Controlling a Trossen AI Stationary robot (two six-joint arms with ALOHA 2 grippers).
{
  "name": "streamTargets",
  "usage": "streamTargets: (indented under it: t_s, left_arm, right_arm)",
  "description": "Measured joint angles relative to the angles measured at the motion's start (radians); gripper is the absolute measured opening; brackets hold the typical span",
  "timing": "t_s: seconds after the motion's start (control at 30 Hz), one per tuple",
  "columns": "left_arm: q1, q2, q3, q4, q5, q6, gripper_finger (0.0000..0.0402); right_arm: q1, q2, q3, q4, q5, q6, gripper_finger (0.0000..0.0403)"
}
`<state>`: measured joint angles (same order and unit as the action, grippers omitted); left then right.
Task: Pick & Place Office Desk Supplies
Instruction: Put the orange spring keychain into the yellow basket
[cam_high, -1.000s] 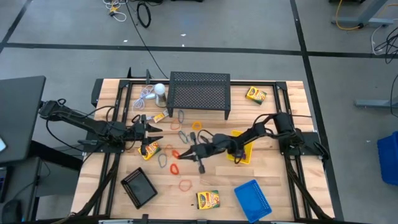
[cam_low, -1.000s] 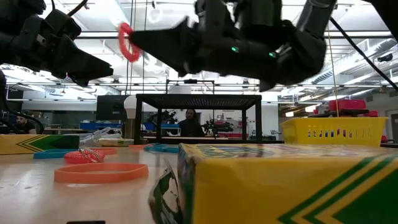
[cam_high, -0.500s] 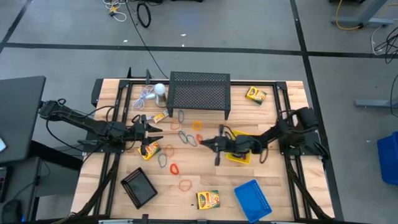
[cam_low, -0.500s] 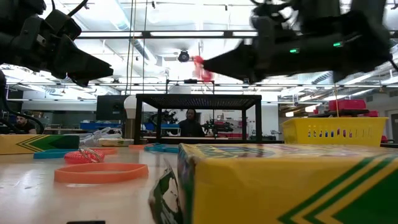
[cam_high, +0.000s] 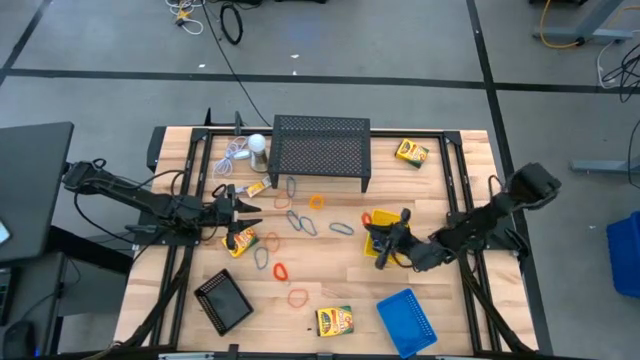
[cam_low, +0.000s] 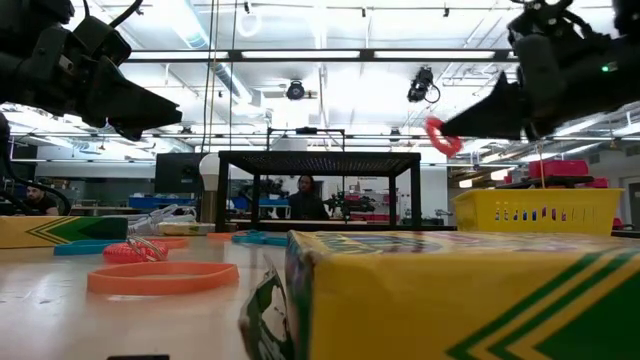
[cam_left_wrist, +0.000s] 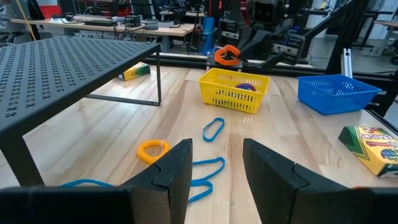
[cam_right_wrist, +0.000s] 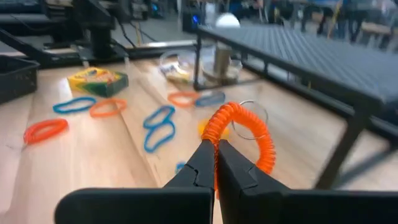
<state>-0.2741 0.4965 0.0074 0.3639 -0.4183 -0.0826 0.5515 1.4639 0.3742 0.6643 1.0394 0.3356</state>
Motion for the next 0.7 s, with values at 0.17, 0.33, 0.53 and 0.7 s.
streamTargets:
  t_s: [0.17,0.33,0.53,0.7]
  left_arm:
    - [-0.001,0.0,0.0,-0.001,0.0,-0.003,0.0149]
    - [-0.001,0.001,0.0,-0.001,0.0,-0.004,0.0149]
    - [-0.001,0.001,0.0,-0.001,0.0,-0.004,0.0149]
    - [-0.001,0.001,0.0,-0.001,0.0,-0.004,0.0149]
  right_arm:
    - [0.015,-0.064,0.031,-0.318,-0.042,0.267,0.0001]
    - [-0.005,-0.079,0.091,-0.599,-0.184,0.461,0.0]
    - [-0.028,-0.079,0.182,-0.857,-0.299,0.549,0.0]
    - [-0.057,-0.079,0.261,-1.086,-0.417,0.602,0.0]
